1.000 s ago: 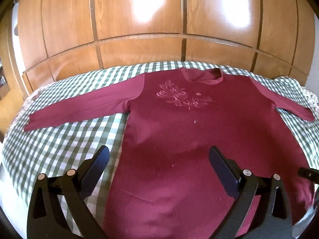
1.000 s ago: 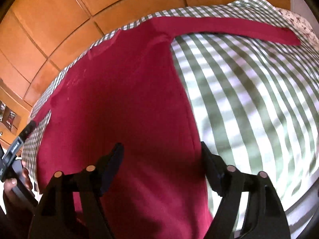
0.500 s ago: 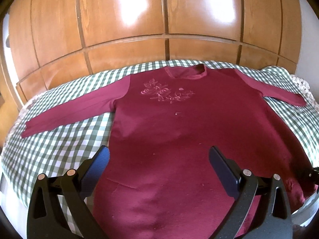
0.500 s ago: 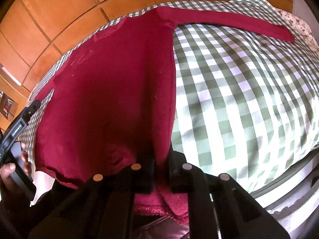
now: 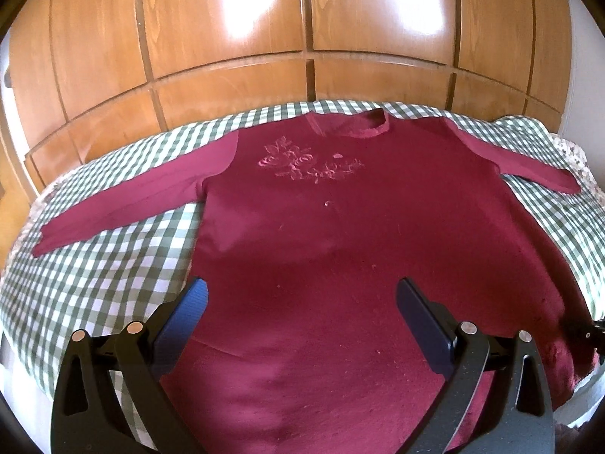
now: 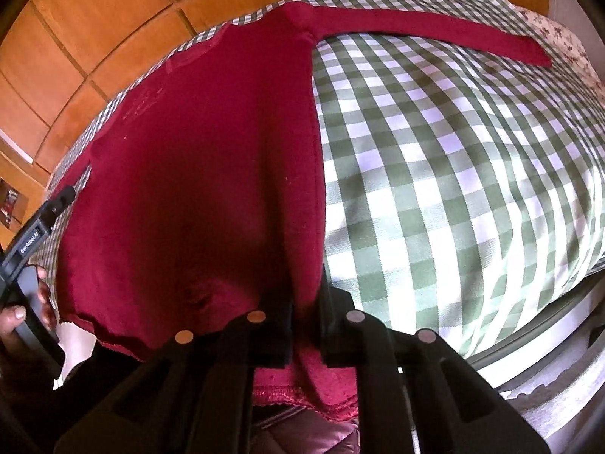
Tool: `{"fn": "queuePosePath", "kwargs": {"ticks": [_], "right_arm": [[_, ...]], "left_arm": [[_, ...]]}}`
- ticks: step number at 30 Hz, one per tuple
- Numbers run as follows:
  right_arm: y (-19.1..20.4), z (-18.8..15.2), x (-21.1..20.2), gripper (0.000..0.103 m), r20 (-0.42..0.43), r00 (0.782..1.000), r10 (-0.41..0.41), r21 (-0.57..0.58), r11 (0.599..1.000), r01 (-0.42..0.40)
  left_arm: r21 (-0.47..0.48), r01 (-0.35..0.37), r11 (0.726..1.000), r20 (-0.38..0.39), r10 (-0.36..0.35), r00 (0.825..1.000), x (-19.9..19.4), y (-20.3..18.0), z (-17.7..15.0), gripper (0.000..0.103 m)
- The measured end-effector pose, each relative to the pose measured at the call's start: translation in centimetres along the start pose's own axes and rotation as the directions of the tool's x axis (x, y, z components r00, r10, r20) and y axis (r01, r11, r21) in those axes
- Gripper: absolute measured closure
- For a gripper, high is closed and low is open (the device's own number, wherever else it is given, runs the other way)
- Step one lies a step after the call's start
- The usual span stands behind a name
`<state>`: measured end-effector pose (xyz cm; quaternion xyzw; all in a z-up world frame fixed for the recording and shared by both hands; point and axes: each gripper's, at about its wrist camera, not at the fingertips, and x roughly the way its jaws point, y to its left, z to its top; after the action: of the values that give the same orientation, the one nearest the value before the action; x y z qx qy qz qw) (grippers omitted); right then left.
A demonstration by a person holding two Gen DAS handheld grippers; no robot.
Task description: Fold small clothes
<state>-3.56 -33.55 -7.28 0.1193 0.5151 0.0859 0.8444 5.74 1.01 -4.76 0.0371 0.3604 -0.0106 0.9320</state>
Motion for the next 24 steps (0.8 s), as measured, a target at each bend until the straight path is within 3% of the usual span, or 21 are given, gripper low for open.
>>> {"fn": "queuePosePath", "kwargs": {"ticks": [7,13,16,17,18,21,24], "right_arm": [[-0.9,0.3,-0.7,0.085,0.017,1.0,0.025,0.033,0.999,-0.025],[-3.5,2.6,-1.8,0.066,0.087,0.995,0.041,0.146,0.988,-0.053],[-4.7,4.8,-2.1,0.057,0.135,0.99,-0.027,0.19,0.982,0.001],[-5.2,5.6,-2.2,0.048,0.153,0.986,-0.062,0.214,0.976,0.028],[-6.0,6.4,-2.3,0.046,0.168,0.982,-0.084,0.242,0.969,0.041],[-8.8,9.4,-2.3,0.045,0.221,0.968,-0.115,0.323,0.946,0.039],[-12.7,12.4,-1.7,0.048,0.267,0.957,-0.112,0.434,0.901,-0.016]], "left_arm": [[0.014,0.003,1.0,-0.023,-0.003,1.0,0.9,-0.5,-0.2,0.004],[0.026,0.008,1.0,-0.052,-0.007,0.999,2.3,-1.0,-0.2,0.004],[0.041,0.012,0.999,-0.06,-0.01,0.998,3.2,-1.4,0.0,0.004],[0.051,0.011,0.999,-0.061,-0.008,0.998,3.7,-1.5,0.2,0.004],[0.055,0.013,0.998,-0.063,-0.009,0.998,4.1,-1.5,0.5,0.004],[0.039,0.012,0.999,-0.067,-0.009,0.998,5.2,-1.1,1.3,0.004],[0.018,-0.018,1.0,-0.066,0.019,0.998,6.5,-0.3,2.2,0.004]]}}
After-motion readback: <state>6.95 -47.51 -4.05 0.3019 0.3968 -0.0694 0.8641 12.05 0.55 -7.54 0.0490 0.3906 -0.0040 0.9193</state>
